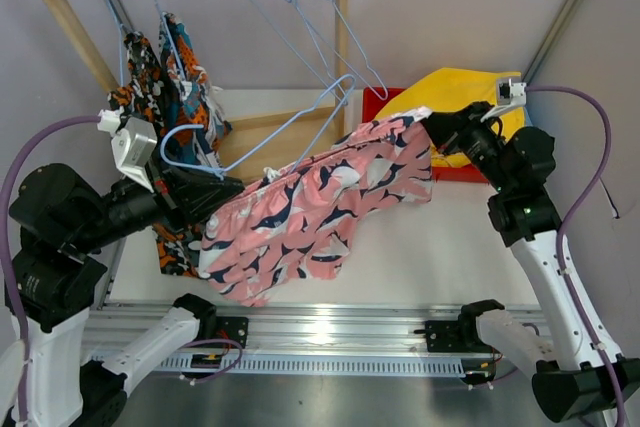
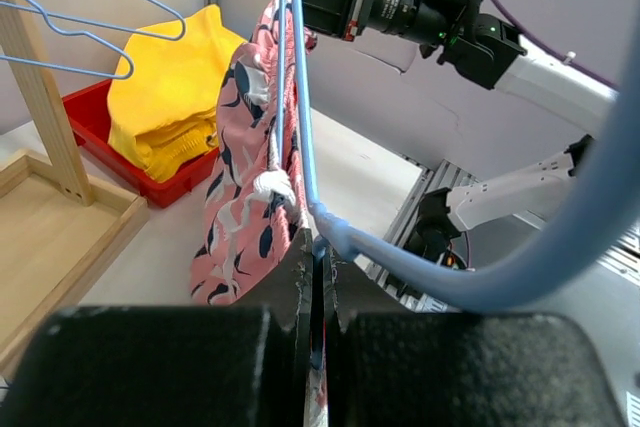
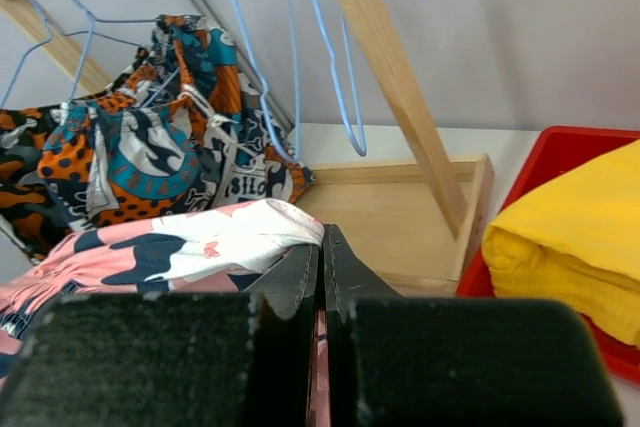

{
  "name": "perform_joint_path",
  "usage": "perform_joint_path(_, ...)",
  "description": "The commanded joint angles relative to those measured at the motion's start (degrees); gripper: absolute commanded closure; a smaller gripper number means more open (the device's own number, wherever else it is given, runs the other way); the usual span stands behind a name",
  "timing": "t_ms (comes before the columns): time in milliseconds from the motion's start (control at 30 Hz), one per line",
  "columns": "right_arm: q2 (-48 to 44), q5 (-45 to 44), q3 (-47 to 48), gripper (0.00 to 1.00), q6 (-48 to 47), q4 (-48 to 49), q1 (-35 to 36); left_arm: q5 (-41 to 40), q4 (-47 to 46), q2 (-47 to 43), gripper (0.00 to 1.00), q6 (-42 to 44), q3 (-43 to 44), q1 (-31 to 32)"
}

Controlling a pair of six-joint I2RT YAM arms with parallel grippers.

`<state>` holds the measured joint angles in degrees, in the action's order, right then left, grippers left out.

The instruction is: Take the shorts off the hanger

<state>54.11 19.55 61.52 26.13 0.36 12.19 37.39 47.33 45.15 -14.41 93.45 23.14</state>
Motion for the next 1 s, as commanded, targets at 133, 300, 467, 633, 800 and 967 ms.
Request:
perform_joint_path(133,-5.0,-3.0,-6.1,1.0,-4.6,-2.1,16.3,-5.9,-0.9,0.5,1.0,0.4,1.6,0.5)
perform_joint_path(300,-2.6,-6.5,-4.7,1.0,-10.0,-10.0,39.2,-30.3,-2.1,4.1,1.0,1.5,2.3,0.5)
perform_joint_path(467,-3.5,-11.0,2.5,1.0,-13.6,-16.9,41.4,-45.6,-1.1,5.7,1.0,4.1,-1.8,0.5)
perform_joint_path(633,-3.4,-33.5,13.7,1.0,-21.2,-18.9,37.0,-42.4,-1.1,2.6,1.0,2.2,-9.4,0.5)
perform_joint_path(800,9.6,-38.7,39.8,1.0,-25.3,-21.4,21.8,-39.9,-1.9,-0.1,1.0,0.6,-15.7,0.5)
perform_joint_path(967,27.6,-34.7,59.0,1.0,-23.5,-20.1,5.8,-37.9,-4.4,1.9,1.0,-0.2,-17.8,0.5)
